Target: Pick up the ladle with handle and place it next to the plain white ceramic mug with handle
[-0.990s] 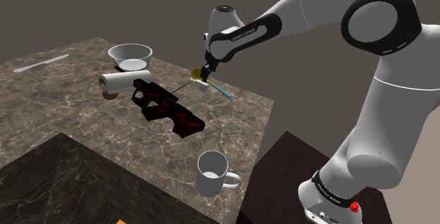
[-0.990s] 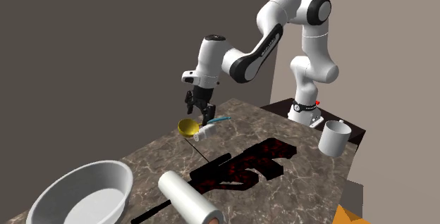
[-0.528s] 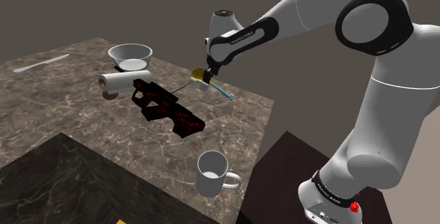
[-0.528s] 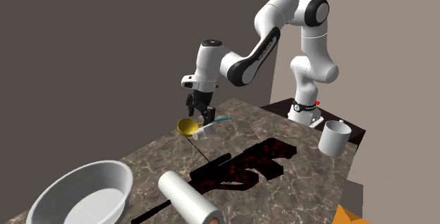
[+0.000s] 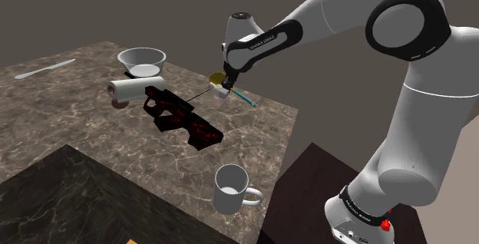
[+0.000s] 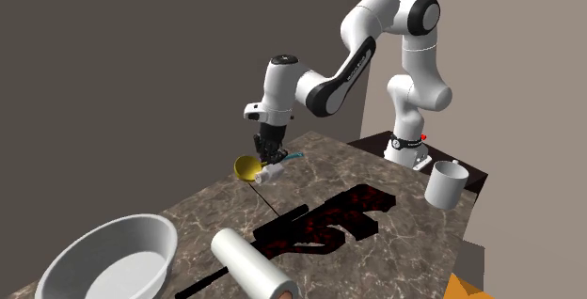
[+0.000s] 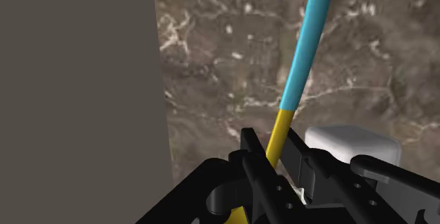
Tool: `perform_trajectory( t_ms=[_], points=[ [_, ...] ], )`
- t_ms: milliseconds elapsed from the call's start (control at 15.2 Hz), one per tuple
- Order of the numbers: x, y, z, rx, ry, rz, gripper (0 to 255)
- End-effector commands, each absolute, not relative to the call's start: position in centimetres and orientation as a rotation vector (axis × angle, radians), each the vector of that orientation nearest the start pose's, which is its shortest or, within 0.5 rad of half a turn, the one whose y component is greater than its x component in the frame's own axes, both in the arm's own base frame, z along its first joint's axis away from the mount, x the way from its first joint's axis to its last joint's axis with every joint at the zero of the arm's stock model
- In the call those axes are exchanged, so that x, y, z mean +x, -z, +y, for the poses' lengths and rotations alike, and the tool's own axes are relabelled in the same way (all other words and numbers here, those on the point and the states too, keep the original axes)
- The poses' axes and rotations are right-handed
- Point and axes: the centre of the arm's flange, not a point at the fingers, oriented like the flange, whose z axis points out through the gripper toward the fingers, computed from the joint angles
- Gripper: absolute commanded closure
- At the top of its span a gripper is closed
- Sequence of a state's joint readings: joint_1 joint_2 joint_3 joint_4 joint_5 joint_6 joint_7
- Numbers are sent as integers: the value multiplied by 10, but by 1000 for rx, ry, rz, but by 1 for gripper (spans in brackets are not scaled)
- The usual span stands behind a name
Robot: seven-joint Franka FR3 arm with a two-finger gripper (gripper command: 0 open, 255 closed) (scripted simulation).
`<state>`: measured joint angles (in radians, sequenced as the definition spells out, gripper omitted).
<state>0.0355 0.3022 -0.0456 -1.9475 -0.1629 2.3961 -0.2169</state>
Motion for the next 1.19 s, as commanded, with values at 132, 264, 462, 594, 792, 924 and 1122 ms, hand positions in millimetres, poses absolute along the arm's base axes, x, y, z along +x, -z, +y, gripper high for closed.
perform_trajectory(
  t_ms=[132, 264, 462, 594, 792, 924, 1122],
  points=[
    [623, -326, -4, -3236, 174, -536, 255],
    [623, -328, -5, -3236, 175, -536, 255],
    [624, -342, -10, -3236, 174, -534, 255],
    [624, -353, -10, -3236, 174, -534, 255],
    [624, -369, -10, -3236, 174, -534, 255],
    [624, -379, -10, -3236, 174, -534, 255],
    [624, -395, -10, -3236, 174, -534, 255]
  ],
)
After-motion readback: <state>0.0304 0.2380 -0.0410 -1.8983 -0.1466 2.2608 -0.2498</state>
